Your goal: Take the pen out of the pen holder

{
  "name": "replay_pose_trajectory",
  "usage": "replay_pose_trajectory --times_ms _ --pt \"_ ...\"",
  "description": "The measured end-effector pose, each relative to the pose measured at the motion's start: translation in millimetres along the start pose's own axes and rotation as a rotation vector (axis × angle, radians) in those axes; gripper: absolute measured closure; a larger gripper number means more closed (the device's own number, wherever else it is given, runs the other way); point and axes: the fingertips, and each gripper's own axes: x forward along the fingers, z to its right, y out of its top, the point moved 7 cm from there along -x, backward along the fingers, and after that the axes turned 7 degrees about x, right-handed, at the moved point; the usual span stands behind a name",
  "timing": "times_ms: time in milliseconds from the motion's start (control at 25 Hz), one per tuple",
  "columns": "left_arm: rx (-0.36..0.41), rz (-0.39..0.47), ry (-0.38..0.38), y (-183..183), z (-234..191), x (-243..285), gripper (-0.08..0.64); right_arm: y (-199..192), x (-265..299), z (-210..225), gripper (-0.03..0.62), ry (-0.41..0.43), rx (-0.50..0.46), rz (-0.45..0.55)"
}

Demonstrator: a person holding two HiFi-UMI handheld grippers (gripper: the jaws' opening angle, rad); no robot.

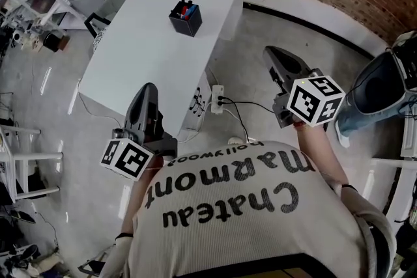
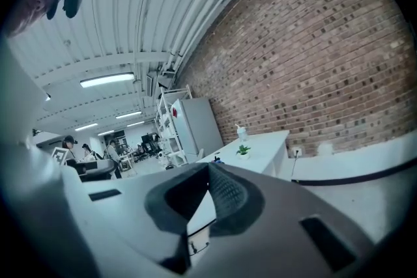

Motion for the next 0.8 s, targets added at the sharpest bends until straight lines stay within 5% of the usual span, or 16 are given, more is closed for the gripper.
replay_pose_trajectory --times_ms 520,800 --pt "-0.020 -0.054 0.083 -23 -11 45 0.560 0 58 49 0.589 0.051 0.018 -0.115" --pt "-0.027 -0.124 0.093 -37 -39 76 0.560 -40 91 60 0.588 0.047 0.113 -0.223"
